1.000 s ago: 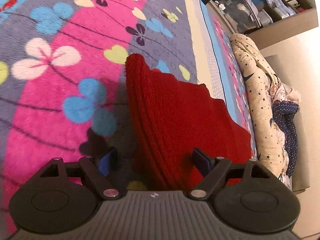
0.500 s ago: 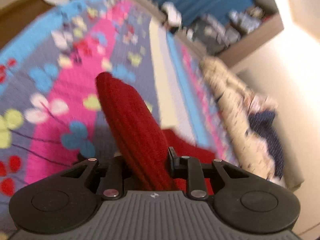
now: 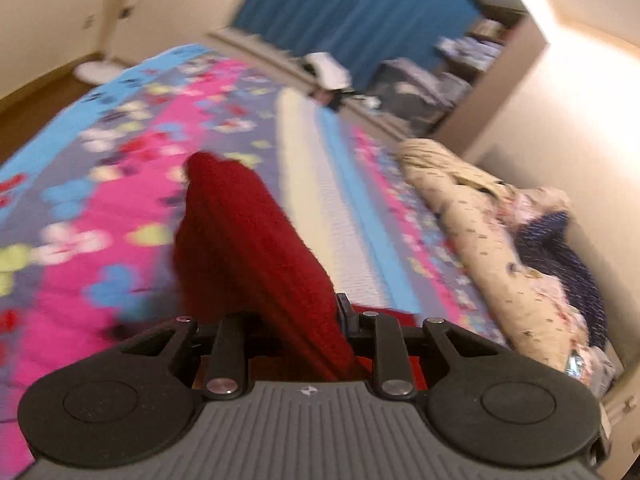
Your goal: Fold small clothes
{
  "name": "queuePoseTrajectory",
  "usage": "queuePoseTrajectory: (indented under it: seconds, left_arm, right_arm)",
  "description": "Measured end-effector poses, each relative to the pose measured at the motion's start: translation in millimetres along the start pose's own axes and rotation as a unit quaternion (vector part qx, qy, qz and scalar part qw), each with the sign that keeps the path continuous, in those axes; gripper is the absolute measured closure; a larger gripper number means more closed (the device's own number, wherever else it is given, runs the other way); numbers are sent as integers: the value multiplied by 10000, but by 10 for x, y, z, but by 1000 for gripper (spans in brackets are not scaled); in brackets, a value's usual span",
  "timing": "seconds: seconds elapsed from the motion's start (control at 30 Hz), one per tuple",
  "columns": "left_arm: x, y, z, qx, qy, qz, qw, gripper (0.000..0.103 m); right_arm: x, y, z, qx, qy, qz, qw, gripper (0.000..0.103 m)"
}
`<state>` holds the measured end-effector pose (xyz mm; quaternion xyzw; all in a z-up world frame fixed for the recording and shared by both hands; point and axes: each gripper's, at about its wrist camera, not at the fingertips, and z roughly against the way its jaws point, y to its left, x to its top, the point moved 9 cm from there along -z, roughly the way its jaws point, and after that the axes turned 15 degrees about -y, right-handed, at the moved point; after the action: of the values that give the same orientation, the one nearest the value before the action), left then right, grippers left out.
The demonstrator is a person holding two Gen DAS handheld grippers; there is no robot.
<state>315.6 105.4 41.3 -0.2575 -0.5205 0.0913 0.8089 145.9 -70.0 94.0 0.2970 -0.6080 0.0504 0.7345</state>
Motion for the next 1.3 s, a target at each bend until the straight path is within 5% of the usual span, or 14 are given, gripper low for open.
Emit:
queuePoseTrajectory:
  seconds: [0.07,0.13,0.17,0.33,0.37,0.43,0.5,0.6,0.73,0.8,0.93,1.1,1.23,1.3]
  left_arm:
    - [-40,-500,-222,-288,32,-76,9996,70]
    - [-139,-971,-426,-640,192,-18,9978,54]
    - [-207,-1187,-513,-835,409,25,9957,36]
    - [-348,-1559,-339,-800,636,-1449,9842,32]
    - [-420,-1509,-271,-774,748,-1665,9801,37]
    - [-632,-1386,-155,-784,1034,-1986,9714,50]
    - [-890,-1256,-55,-950,1250,-2251,9616,67]
    - [-1281,-1067,35,-1113,1380,-2298,9570,75]
    - [-1847,-722,-88,-780,2160,-2581,9384,82]
    - [-1855,-729,-87,-896,2121,-2664,9360,82]
    - [-1697,-714,-47,-1025,1988,-2220,9491,82]
    - [-1323,-794,4,-935,1100,-2191,9650,82]
    - [-1620,-721,-96,-621,1528,-2734,9477,82]
    - [-1605,-830,-47,-618,1251,-3186,9376,82]
  right_arm:
    - [103,-350,242,-659,-294,-366,9967,91]
    - [141,-781,554,-1550,-584,-598,9844,91]
    - [120,-997,678,-2050,-619,-647,9747,91]
    - [-516,-2144,1019,-3795,374,-1801,9067,91]
    - [-614,-2258,1051,-3790,477,-2108,8998,91]
    - [-626,-2279,1005,-3477,522,-2276,9081,88]
    - [-551,-2269,983,-3186,413,-2260,9196,75]
    - [-525,-2372,1015,-2958,324,-2631,9177,49]
    - [-489,-2428,919,-2605,483,-2717,9252,52]
    - [-410,-2368,795,-2492,508,-2390,9371,87]
    - [-62,-2112,863,-2277,-121,-1463,9626,88]
    - [-572,-2457,811,-2892,923,-1887,9339,84]
    - [-345,-2270,777,-2781,688,-945,9534,75]
    - [-290,-2235,795,-2826,650,-871,9531,62]
